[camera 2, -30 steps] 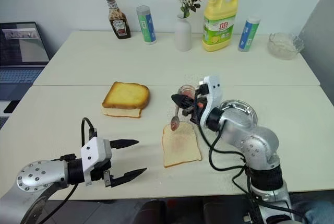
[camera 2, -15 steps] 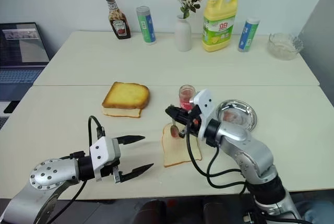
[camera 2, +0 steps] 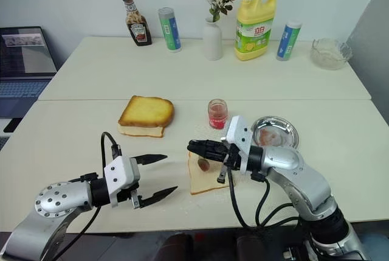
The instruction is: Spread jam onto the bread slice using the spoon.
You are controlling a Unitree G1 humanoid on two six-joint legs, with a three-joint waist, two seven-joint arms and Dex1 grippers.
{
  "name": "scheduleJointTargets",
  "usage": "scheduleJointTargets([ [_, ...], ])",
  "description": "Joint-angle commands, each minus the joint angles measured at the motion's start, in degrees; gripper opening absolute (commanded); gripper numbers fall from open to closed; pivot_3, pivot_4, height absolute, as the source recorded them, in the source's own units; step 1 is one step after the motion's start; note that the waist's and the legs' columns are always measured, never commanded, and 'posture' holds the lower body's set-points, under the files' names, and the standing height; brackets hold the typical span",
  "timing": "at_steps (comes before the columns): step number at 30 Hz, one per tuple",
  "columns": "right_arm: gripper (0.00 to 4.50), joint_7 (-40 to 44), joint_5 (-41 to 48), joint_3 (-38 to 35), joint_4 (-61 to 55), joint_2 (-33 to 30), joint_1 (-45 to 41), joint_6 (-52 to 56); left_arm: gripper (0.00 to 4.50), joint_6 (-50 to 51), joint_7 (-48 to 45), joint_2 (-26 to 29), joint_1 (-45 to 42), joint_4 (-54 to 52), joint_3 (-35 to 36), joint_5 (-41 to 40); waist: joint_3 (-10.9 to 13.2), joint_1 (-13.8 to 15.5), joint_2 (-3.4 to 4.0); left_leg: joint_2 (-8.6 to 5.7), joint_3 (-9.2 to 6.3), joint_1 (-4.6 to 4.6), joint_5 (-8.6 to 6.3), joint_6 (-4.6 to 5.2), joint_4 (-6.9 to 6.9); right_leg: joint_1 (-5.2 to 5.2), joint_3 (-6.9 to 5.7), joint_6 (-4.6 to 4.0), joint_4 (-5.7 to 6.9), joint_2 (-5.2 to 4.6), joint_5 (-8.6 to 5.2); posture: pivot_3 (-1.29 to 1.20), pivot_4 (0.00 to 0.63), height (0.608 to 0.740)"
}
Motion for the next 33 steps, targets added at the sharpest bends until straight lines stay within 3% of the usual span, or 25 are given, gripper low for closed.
scheduleJointTargets([
  [1, 0.02, 2.1, -1.0, 0.1, -2.6, -0.4, 0.4, -3.5, 4.5, -1.1, 0.5, -0.4, -0.6, -0.6, -0.2, 0.1, 0.0, 0.0, 0.0, 0.0, 0.0, 0.0, 0.0, 0.0, 0.0, 0.0, 0.0, 0.0, 0.0, 0.0, 0.0, 0.0, 0.15, 0.74],
  [7, 0.02, -0.6, 2.7, -4.1, -1.3, 1.4, 3.5, -0.9, 4.5, -1.5, 1.1, -0.7, -1.2, -0.3, -0.7, 0.5, 0.0, 0.2, -0.02, -0.01, -0.05, 0.0, 0.0, 0.0, 0.02, 0.05, -0.04, 0.0, 0.0, -0.01, 0.0, 0.0, 0.15, 0.74],
  [15, 0.02, -10.8, 11.6, -12.0, 0.2, 7.6, 5.6, 8.4, 4.5, -2.6, 1.3, -0.9, -1.7, 0.7, -0.5, 1.0, 0.0, 0.2, -0.04, -0.01, -0.06, 0.19, 0.0, 0.0, 0.02, 0.22, -0.03, -0.01, 0.03, 0.0, 0.0, 0.0, 0.15, 0.74],
  [23, 0.02, -33.0, 21.9, -22.9, 6.6, 23.3, 7.7, 17.2, 4.5, -0.6, 2.1, -1.9, -3.8, 1.2, 0.4, -1.7, -0.1, 0.1, -0.08, 0.0, -0.02, 0.21, 0.0, -0.01, 0.0, 0.22, 0.02, -0.01, 0.08, 0.0, 0.01, 0.0, 0.15, 0.74],
  [33, 0.02, -43.0, 28.0, -26.5, 13.1, 31.2, 2.0, 20.5, 4.5, -2.1, -0.3, 0.4, -3.7, 3.2, 1.6, -1.0, -0.1, -0.3, -0.07, 0.0, 0.01, 0.24, 0.0, 0.0, -0.02, 0.22, 0.04, -0.01, 0.1, 0.01, 0.0, 0.0, 0.15, 0.74],
])
